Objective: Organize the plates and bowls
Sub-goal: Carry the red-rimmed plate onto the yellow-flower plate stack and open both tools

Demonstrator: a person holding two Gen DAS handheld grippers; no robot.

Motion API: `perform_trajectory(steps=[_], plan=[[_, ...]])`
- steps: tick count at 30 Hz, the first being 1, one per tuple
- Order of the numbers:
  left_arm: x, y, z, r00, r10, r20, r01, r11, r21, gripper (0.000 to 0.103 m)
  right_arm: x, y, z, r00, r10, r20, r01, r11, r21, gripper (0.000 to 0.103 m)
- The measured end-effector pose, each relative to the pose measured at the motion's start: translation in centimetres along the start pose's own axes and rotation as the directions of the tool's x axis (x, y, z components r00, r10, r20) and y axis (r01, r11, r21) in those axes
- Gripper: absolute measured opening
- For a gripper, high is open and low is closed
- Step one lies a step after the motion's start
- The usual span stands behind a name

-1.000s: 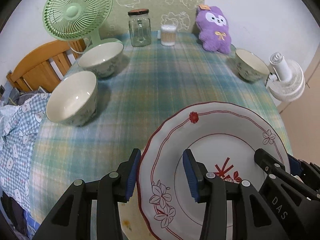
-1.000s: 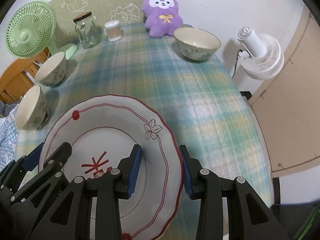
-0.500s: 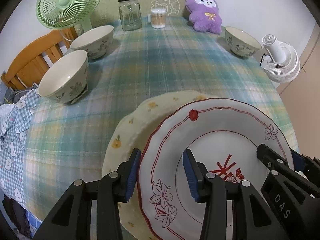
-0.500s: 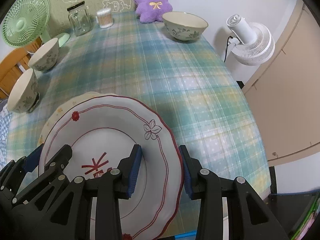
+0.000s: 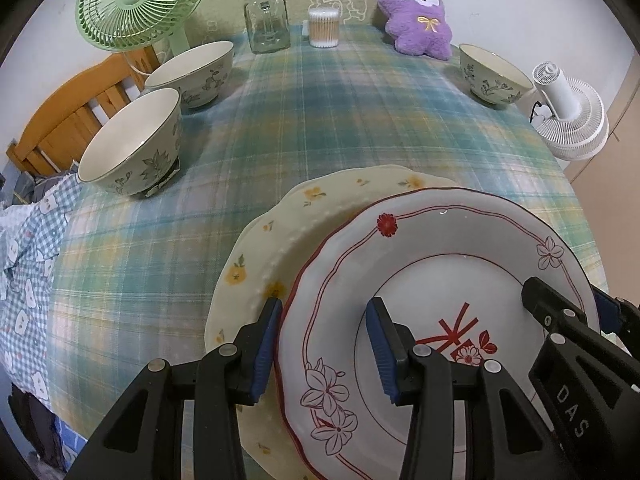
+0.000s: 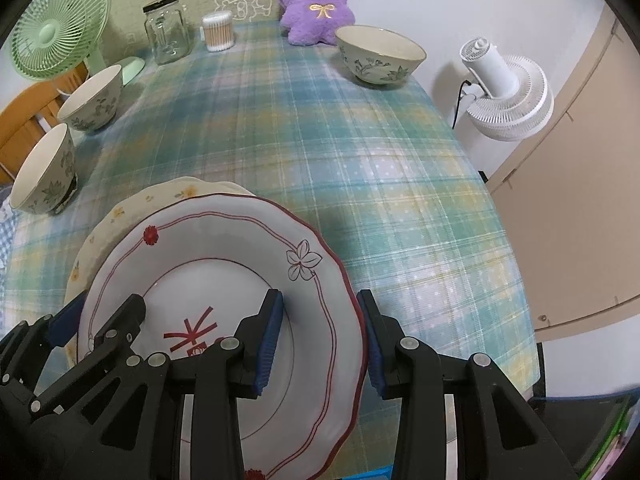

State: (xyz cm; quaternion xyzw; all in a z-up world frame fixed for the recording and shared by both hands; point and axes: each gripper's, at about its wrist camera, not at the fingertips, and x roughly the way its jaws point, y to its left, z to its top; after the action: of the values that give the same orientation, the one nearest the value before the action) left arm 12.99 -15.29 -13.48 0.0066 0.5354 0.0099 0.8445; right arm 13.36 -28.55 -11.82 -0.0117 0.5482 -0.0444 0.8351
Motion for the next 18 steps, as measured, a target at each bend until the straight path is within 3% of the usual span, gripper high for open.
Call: perform_trajectory(steps=[3, 7, 10, 18], plan=[[-0.2, 0.1, 0.0, 1.0, 0.01, 0.004, -0.01, 1.0, 0.0, 0.044, -0.2, -0.1, 0.1, 1.0, 0.005, -0.008, -0.005, 1.0, 0.004, 0.041], [-1.6, 0.1, 0.2, 0.997, 0.034, 0.067, -0.035, 0.999, 0.018, 0.046, -0.9, 0.1, 0.1, 1.0, -0.014, 0.012, 0.014, 1.0, -0.002, 0.041], [-1.3, 0.5, 0.2, 0.998, 0.034, 0.053, -0.035, 0.999, 0.009, 0.047, -0.6, 0.2, 0.2, 1.0, 0.006, -0.003, -0.006, 1.0, -0.008, 0.035], [-0.9, 1.3, -0.3, 0.999, 0.038, 0.027, -0.037, 0.999, -0.007, 0.047, -0.1, 1.5, 0.3, 1.0, 0.005, 0.006, -0.005, 1.0, -0.031, 0.036]])
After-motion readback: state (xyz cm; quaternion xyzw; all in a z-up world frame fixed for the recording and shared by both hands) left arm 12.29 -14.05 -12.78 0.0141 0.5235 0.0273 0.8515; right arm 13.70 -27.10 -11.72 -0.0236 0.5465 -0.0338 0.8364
